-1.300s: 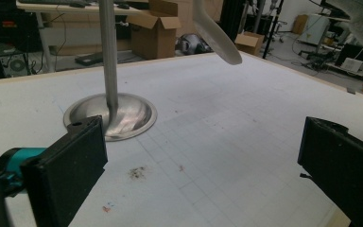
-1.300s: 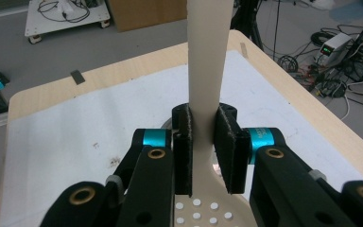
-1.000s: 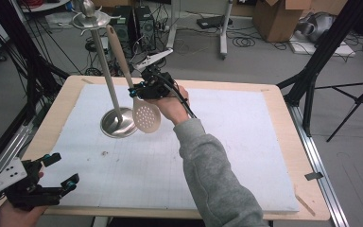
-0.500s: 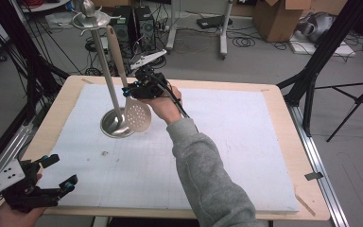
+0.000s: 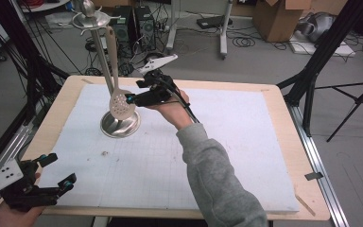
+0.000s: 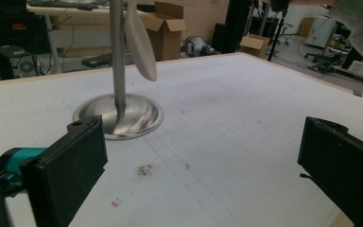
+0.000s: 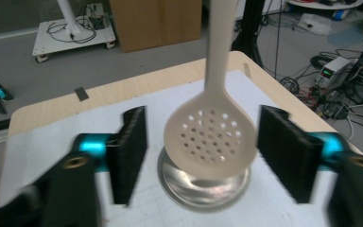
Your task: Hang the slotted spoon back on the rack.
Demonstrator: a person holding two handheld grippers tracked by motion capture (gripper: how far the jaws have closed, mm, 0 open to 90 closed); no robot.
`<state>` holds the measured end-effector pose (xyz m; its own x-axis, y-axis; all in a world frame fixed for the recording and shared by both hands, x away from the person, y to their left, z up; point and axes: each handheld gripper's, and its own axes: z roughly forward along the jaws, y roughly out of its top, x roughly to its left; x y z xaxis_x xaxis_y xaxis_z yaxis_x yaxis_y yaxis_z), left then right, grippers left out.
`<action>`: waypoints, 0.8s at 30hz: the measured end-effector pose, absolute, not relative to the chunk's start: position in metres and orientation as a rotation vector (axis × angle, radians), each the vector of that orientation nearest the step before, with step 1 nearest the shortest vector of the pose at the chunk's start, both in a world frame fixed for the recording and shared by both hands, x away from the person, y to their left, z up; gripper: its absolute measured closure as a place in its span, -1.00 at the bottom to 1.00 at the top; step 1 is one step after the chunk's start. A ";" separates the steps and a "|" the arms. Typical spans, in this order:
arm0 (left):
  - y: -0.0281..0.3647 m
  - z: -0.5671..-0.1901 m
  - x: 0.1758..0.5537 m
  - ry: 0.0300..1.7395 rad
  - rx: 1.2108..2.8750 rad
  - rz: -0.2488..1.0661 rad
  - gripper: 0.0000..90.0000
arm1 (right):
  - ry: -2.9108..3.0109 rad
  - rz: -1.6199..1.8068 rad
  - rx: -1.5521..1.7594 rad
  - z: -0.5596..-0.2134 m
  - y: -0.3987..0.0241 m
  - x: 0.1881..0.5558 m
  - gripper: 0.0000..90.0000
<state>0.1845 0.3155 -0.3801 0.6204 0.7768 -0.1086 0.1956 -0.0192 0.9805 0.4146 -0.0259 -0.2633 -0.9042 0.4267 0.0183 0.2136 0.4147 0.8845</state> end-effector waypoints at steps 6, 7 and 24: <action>0.315 -0.380 0.192 0.834 1.555 0.556 -0.94 | 2.428 1.533 0.576 -0.268 -0.057 0.412 -0.66; 0.315 -0.380 0.193 0.834 1.553 0.554 -0.94 | 2.423 1.540 0.577 -0.269 -0.062 0.411 -0.67; 0.308 -0.382 0.216 0.822 1.545 0.528 -0.95 | 2.364 1.526 0.628 -0.286 -0.137 0.390 -0.67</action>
<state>0.2160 0.3085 -0.3818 0.6416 0.7561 -0.1287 0.1975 -0.0007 0.9803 0.3900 -0.1369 -0.2859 -0.8735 0.4865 0.0173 0.2160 0.3556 0.9093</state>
